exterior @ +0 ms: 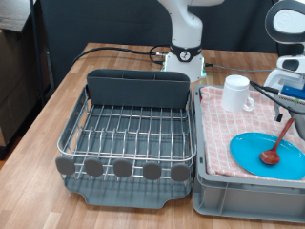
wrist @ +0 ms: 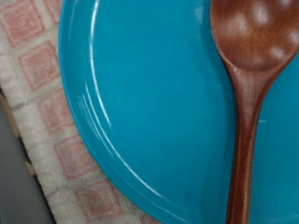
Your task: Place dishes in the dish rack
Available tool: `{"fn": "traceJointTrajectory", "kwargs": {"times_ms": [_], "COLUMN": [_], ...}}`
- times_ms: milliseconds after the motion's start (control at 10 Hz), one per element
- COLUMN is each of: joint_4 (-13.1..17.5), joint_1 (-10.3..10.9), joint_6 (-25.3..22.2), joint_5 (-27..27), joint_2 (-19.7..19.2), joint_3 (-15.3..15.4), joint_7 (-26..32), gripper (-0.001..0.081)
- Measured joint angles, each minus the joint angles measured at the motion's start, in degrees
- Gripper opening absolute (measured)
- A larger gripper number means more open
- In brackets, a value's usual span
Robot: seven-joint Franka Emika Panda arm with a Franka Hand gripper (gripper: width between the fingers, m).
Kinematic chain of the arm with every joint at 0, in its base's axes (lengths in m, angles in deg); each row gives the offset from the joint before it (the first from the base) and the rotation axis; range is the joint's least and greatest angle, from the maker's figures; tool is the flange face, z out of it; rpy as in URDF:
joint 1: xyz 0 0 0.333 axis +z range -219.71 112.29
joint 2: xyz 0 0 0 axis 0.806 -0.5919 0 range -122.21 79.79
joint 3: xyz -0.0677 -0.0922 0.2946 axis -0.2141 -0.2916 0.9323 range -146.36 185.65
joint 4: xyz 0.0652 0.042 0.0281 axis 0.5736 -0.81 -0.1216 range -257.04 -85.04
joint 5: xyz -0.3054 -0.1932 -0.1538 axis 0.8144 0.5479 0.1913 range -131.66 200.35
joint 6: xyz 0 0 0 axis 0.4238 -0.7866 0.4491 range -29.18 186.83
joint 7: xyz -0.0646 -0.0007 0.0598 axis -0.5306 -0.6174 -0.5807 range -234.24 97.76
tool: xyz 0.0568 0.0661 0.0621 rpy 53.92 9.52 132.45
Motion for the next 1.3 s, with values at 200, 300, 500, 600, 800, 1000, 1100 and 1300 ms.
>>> {"fn": "traceJointTrajectory", "kwargs": {"times_ms": [200, 300, 500, 600, 800, 1000, 1100, 1300], "joint_4": [0.0, 0.0, -0.1, -0.3, -1.2, -2.1, -2.6, -3.3], "joint_1": [0.6, 0.8, 0.8, 0.8, 0.8, 0.9, 0.9, 0.9], "joint_6": [0.1, 0.1, 0.1, 0.4, 1.7, 3.0, 3.4, 4.2], "joint_5": [2.1, 2.9, 3.5, 3.6, 4.6, 6.0, 6.4, 7.1], "joint_2": [-1.1, -1.4, -2.1, -2.3, -2.6, -2.6, -2.6, -2.6], "joint_3": [-0.8, -1.3, -1.9, -2.2, -2.9, -3.4, -3.5, -3.6], "joint_7": [-1.4, -1.9, -2.4, -2.4, -3.6, -5.2, -5.8, -6.9], "gripper": [0.0803, 0.0803, 0.0803, 0.0803, 0.0803, 0.0803, 0.0803, 0.0803]}}
